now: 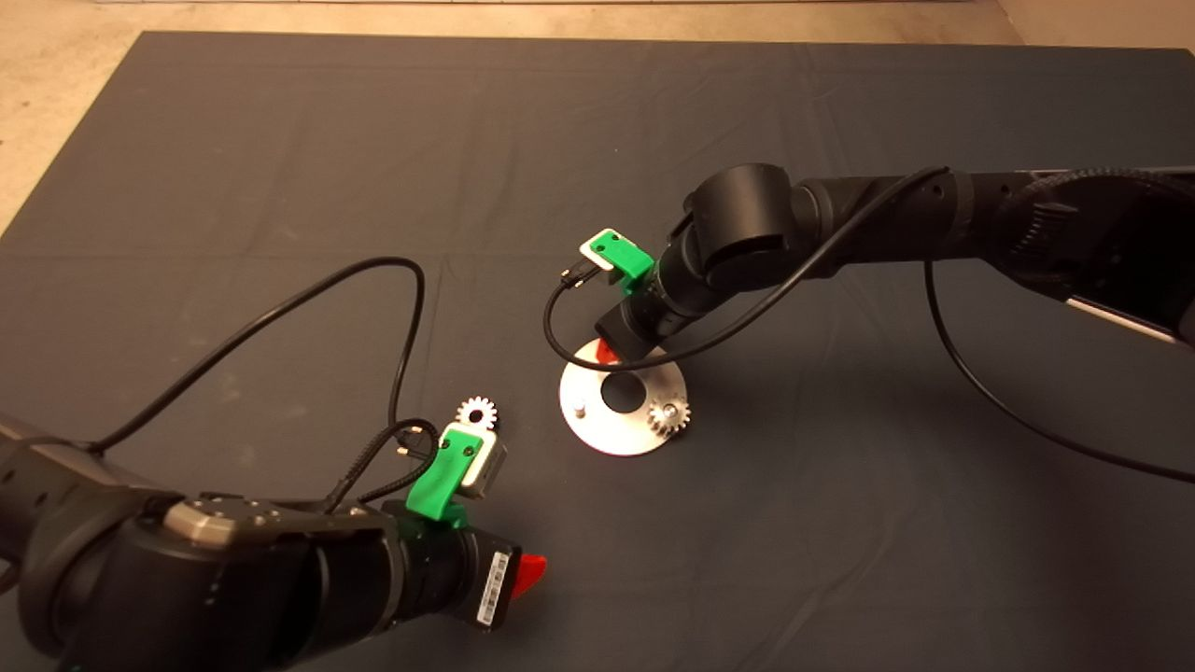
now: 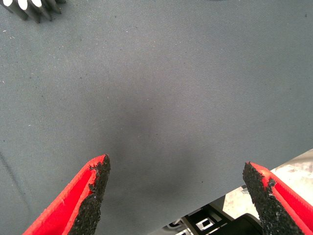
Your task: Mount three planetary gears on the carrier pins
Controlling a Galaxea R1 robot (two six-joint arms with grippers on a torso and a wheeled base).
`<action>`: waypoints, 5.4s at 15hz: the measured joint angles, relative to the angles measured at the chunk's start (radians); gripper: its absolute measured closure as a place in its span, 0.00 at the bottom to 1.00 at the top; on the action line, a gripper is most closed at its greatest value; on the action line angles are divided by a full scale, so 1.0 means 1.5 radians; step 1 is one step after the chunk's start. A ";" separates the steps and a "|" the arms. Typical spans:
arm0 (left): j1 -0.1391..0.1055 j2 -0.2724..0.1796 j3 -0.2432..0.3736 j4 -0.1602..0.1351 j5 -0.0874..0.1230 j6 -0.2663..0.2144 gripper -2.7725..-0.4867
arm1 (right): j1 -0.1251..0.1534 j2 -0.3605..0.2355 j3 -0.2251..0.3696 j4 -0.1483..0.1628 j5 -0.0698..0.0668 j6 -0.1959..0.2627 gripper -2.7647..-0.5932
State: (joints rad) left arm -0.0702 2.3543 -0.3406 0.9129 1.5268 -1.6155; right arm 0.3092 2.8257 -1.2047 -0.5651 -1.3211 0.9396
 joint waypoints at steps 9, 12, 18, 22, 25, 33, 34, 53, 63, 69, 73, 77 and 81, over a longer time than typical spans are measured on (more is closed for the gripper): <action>0.000 -0.004 0.000 0.000 0.000 0.000 0.37 | 0.122 -0.266 0.295 0.004 0.003 0.067 0.39; -0.001 -0.004 0.000 -0.001 0.000 0.000 0.37 | 0.102 -0.472 0.422 0.005 0.000 0.081 0.39; -0.022 -0.002 0.000 0.000 0.000 0.036 0.37 | -0.063 -0.550 0.500 -0.050 -0.004 0.131 0.39; -0.043 0.010 0.000 0.000 0.000 0.059 0.37 | -0.171 -0.472 0.526 -0.126 -0.004 0.183 0.39; -0.059 0.026 0.000 0.003 0.000 0.073 0.37 | -0.153 -0.465 0.531 -0.140 -0.005 0.193 0.39; -0.070 0.006 0.000 0.046 0.000 0.142 0.37 | -0.056 -0.482 0.535 -0.141 -0.017 0.193 0.39; -0.070 -0.004 0.000 0.048 0.000 0.152 0.37 | -0.056 -0.482 0.535 -0.141 -0.019 0.193 0.39; 0.032 -0.072 0.000 0.218 0.000 0.268 0.37 | -0.079 -0.482 0.537 -0.134 -0.034 0.192 0.39; 0.032 -0.072 -0.057 0.218 0.000 0.284 0.37 | -0.090 -0.482 0.538 -0.111 -0.063 0.192 0.39; 0.032 -0.071 -0.110 0.218 0.000 0.308 0.37 | -0.094 -0.482 0.538 -0.111 -0.063 0.190 0.39; 0.032 -0.066 -0.144 0.219 0.000 0.310 0.37 | -0.094 -0.482 0.538 -0.111 -0.063 0.189 0.39; 0.034 -0.037 -0.155 0.220 0.000 0.310 0.37 | -0.101 -0.483 0.538 -0.110 -0.063 0.179 0.39; 0.034 -0.011 -0.156 0.220 -0.002 0.307 0.37 | -0.101 -0.506 0.539 -0.110 -0.065 0.170 0.39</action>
State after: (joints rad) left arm -0.0196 2.3379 -0.5743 1.2436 1.5236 -1.1551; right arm 0.1577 2.0672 -0.3968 -0.7302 -1.4179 1.1940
